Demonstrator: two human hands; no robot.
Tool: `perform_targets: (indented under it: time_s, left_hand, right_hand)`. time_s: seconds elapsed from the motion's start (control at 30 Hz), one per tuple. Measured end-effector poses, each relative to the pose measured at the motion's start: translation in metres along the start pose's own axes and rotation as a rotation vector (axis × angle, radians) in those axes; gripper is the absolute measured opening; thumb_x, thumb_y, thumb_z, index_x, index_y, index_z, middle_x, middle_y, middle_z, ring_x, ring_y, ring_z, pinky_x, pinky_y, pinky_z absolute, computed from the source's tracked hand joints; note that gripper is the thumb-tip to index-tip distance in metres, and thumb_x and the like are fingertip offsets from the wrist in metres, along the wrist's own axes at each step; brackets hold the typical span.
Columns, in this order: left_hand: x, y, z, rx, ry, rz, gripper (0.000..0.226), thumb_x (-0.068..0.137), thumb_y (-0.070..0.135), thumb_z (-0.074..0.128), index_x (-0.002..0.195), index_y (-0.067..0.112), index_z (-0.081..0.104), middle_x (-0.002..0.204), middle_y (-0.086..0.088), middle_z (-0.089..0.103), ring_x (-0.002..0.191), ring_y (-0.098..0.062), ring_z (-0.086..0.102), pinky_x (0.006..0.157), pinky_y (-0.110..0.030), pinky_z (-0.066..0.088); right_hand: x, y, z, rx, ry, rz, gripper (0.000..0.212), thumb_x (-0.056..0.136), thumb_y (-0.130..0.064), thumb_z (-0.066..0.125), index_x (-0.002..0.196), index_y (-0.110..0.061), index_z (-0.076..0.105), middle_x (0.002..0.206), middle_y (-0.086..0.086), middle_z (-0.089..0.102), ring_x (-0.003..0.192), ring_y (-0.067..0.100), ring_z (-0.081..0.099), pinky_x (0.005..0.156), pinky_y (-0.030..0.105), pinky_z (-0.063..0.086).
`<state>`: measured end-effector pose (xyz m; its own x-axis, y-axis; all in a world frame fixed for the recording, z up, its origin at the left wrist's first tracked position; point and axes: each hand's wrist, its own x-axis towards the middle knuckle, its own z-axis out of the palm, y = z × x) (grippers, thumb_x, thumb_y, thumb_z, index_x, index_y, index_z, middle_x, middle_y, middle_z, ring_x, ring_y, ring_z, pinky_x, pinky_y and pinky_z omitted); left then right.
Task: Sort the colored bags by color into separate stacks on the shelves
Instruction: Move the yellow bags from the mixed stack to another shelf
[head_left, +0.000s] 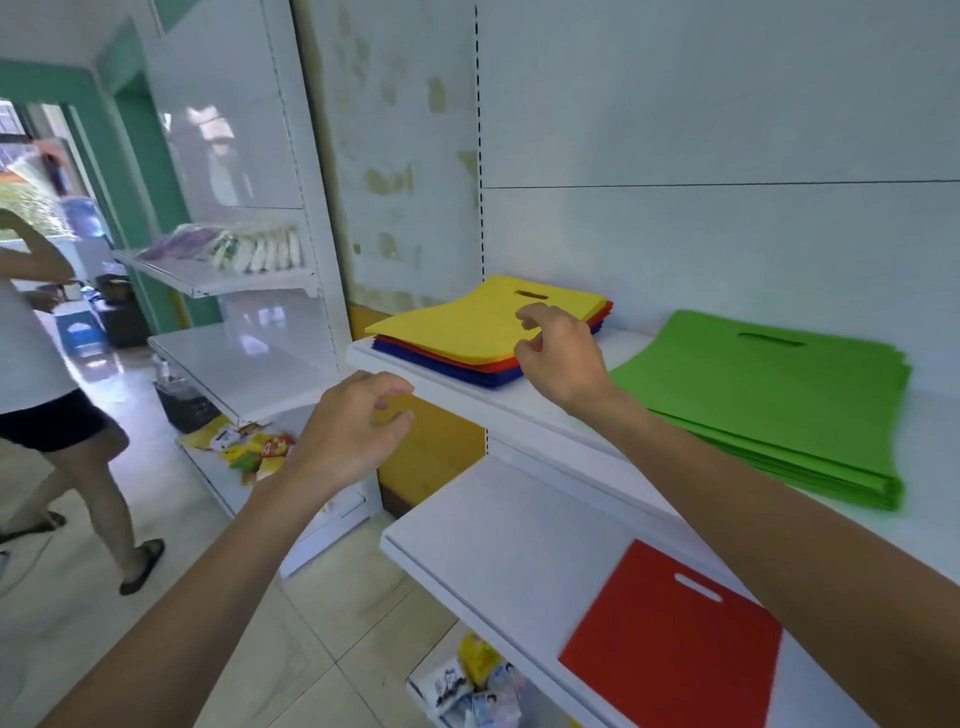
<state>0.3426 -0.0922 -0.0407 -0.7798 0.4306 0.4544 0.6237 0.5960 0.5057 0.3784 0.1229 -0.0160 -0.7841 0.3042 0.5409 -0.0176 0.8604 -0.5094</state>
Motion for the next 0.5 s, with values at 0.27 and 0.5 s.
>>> perform_targets:
  time_s: [0.27,0.5]
  left_hand:
    - [0.087,-0.038,0.019,-0.086,-0.042,0.067,0.027,0.088,0.016,0.057,0.114,0.020,0.061,0.113,0.003,0.056,0.102,-0.009,0.053,0.082,-0.022,0.039]
    - [0.164,-0.081,0.026,-0.114,-0.059,0.113,0.026,0.088,0.016,0.058,0.114,0.017,0.062,0.118,-0.001,0.057,0.099,-0.009,0.051,0.084,-0.026,0.044]
  right_hand:
    - [0.085,0.012,0.034,-0.056,0.066,0.011,0.039,0.086,-0.009,0.050,0.125,-0.007,0.053,0.125,0.010,0.055,0.105,0.027,0.057,0.089,0.040,0.047]
    - [0.141,0.024,0.062,-0.073,0.080,0.112,0.037,0.088,-0.011,0.051,0.125,-0.006,0.053,0.125,0.011,0.055,0.106,0.027,0.056,0.089,0.041,0.047]
